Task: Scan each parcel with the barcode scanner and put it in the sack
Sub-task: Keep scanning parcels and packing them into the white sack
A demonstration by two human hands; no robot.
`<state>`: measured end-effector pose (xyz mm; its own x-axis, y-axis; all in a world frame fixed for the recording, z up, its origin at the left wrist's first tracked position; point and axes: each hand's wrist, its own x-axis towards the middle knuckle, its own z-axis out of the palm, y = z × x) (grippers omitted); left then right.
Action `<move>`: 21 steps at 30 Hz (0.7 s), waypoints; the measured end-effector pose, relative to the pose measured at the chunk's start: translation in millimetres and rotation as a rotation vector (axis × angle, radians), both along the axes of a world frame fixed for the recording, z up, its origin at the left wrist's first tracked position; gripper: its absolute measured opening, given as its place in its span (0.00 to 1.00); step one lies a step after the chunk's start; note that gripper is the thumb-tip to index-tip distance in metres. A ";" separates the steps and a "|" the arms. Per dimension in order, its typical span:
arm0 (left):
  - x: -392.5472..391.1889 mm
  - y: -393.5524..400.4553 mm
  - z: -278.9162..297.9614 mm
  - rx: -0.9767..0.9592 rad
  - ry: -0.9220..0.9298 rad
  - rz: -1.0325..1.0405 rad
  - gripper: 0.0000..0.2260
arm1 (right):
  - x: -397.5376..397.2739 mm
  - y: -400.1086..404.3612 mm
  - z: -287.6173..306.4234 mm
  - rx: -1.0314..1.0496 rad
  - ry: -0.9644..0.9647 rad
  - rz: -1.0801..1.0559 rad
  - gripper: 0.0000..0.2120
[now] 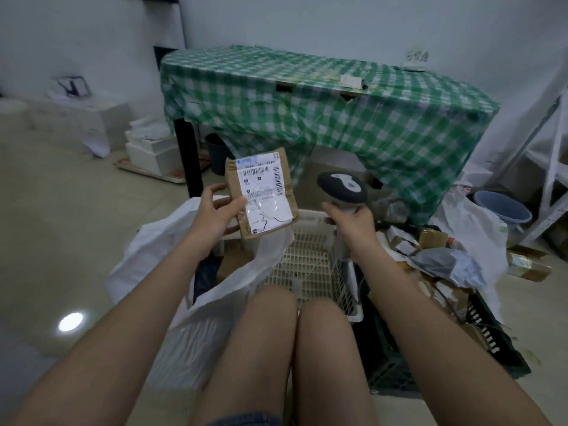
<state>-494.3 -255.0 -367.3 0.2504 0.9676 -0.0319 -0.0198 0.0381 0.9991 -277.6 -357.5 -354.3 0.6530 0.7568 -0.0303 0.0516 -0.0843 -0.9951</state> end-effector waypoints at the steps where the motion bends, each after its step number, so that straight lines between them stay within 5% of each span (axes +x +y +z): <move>1: -15.6 3.3 -1.5 -0.003 0.014 0.018 0.20 | -8.2 11.2 -4.2 -0.034 -0.038 0.038 0.18; 7: -91.0 10.9 -33.0 0.002 0.207 -0.037 0.24 | -49.2 67.9 -33.7 -0.195 -0.324 0.182 0.36; 11: -113.8 20.4 -63.7 0.050 0.409 -0.122 0.29 | -53.0 98.2 -55.3 -0.307 -0.542 0.159 0.24; 17: -86.4 61.6 -106.7 0.208 0.871 -0.151 0.34 | -48.9 128.0 -53.5 -0.186 -0.444 0.150 0.14; 21: -39.0 112.0 -130.1 0.399 0.932 -0.076 0.23 | -41.8 151.2 -49.9 -0.122 -0.425 0.166 0.12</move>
